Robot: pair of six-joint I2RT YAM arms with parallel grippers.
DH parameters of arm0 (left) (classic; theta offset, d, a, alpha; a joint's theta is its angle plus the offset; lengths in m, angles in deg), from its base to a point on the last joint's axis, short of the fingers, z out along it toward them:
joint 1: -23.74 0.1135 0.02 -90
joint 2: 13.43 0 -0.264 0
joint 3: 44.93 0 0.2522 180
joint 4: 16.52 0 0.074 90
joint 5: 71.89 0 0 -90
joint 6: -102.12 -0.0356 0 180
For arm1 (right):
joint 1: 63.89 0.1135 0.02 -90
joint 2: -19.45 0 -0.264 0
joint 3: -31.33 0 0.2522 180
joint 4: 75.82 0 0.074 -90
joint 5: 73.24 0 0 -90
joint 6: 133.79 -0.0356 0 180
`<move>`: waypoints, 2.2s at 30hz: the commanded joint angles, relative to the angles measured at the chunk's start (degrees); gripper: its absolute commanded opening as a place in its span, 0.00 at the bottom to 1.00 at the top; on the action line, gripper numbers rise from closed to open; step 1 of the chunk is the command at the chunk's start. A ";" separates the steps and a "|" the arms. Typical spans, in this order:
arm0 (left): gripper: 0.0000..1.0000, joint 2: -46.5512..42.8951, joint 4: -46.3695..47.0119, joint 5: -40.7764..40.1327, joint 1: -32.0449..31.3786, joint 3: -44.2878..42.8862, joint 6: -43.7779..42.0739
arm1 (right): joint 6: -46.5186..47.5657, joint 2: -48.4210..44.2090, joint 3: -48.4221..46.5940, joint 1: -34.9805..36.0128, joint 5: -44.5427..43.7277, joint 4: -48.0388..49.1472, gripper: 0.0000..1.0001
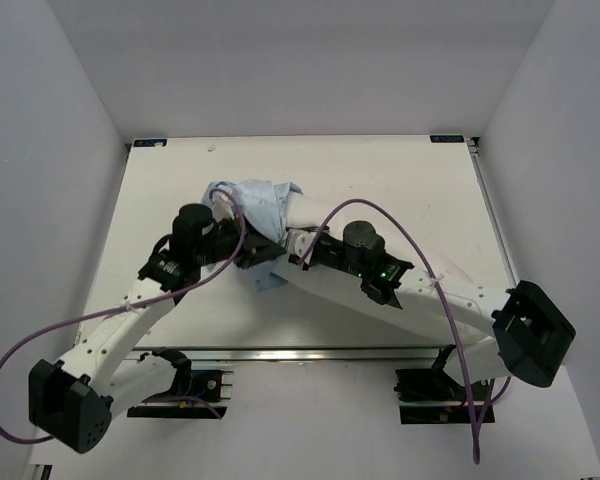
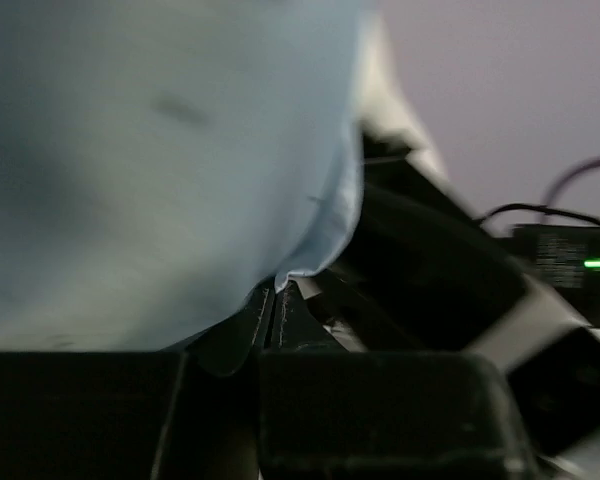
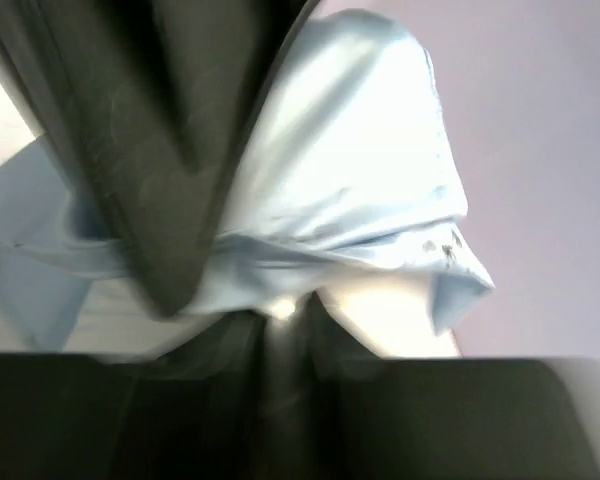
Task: Put the pillow into the pillowcase
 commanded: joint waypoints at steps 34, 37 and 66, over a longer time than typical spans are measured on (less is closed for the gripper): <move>0.73 -11.69 -38.03 -19.44 1.54 -21.91 -24.69 | -35.22 -15.07 -3.49 -7.69 11.68 -37.34 0.84; 0.74 -3.86 -33.63 -20.66 1.45 -24.19 -29.26 | -34.61 -15.06 -0.50 -7.60 16.77 -37.78 0.64; 0.43 19.62 -33.70 -30.85 -6.19 -29.12 -45.09 | -31.00 -13.57 1.18 -7.78 13.64 -37.52 0.72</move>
